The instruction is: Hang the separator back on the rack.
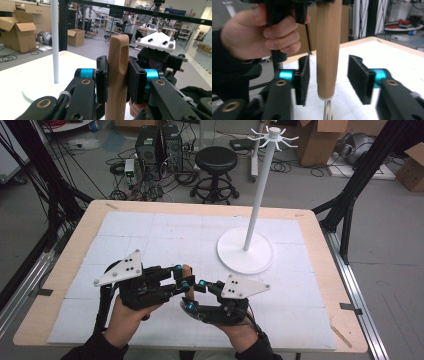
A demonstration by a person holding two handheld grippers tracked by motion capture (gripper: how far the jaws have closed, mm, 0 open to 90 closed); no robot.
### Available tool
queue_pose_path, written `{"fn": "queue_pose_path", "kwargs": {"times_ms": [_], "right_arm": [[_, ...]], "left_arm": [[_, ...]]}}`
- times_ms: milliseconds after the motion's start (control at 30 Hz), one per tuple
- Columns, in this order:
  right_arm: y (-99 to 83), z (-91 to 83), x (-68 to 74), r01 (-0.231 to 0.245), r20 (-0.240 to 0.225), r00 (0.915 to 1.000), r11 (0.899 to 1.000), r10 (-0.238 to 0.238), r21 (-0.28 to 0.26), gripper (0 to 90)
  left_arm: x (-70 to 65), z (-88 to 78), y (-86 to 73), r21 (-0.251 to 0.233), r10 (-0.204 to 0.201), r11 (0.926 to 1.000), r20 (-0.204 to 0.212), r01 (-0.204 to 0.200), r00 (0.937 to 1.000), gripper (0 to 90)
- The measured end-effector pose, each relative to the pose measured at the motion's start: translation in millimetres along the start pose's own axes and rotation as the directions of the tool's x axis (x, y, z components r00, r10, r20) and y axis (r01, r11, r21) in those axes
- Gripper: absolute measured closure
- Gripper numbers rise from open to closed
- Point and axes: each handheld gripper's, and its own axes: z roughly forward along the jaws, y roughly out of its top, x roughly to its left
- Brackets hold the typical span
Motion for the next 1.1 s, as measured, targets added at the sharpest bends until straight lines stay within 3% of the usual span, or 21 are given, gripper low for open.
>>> {"fn": "queue_pose_path", "kwargs": {"times_ms": [167,300,433,500,633,800,933,1100], "right_arm": [[0.1,-1.5,0.5,-0.007,0.006,1.0000,1.000,0.007,-0.001,70.8],[0.2,-2.9,3.4,0.021,0.028,0.9994,1.000,-0.021,-0.007,72.0],[0.5,-5.8,-0.6,0.002,0.020,0.9998,1.000,-0.002,-0.003,72.2],[0.3,-8.2,-3.8,-0.007,0.019,0.9998,1.000,0.008,-0.009,72.2],[0.4,-14.0,-12.6,-0.045,-0.003,0.9990,0.999,0.045,-0.026,72.2],[4.1,-23.1,-27.4,-0.088,-0.047,0.9952,0.995,0.085,-0.045,72.2],[8.9,-30.1,-40.8,-0.120,-0.070,0.9908,0.991,0.116,-0.055,72.2],[23.9,-38.2,-61.1,-0.116,-0.064,0.9916,0.991,0.112,-0.062,72.2]], "left_arm": [[0.4,0.3,0.2,-0.011,-0.005,0.9999,-0.015,0.005,0.9999,71.5],[5.8,-1.2,0.7,-0.022,-0.040,0.9989,0.039,0.041,0.9984,70.0],[14.9,-12.1,0.9,-0.040,-0.064,0.9970,0.064,0.067,0.9958,46.4],[20.1,-22.5,-2.2,-0.049,-0.051,0.9974,0.034,0.052,0.9981,40.0],[36.6,-46.1,-14.8,-0.060,-0.068,0.9959,0.001,0.068,0.9977,31.7],[53.7,-69.5,-34.6,-0.032,-0.052,0.9982,-0.072,0.050,0.9960,19.1],[63.4,-83.4,-45.7,-0.017,-0.025,0.9996,-0.133,0.023,0.9908,16.3],[74.4,-95.1,-58.1,-0.035,-0.038,0.9989,-0.162,0.033,0.9860,16.5]]}}
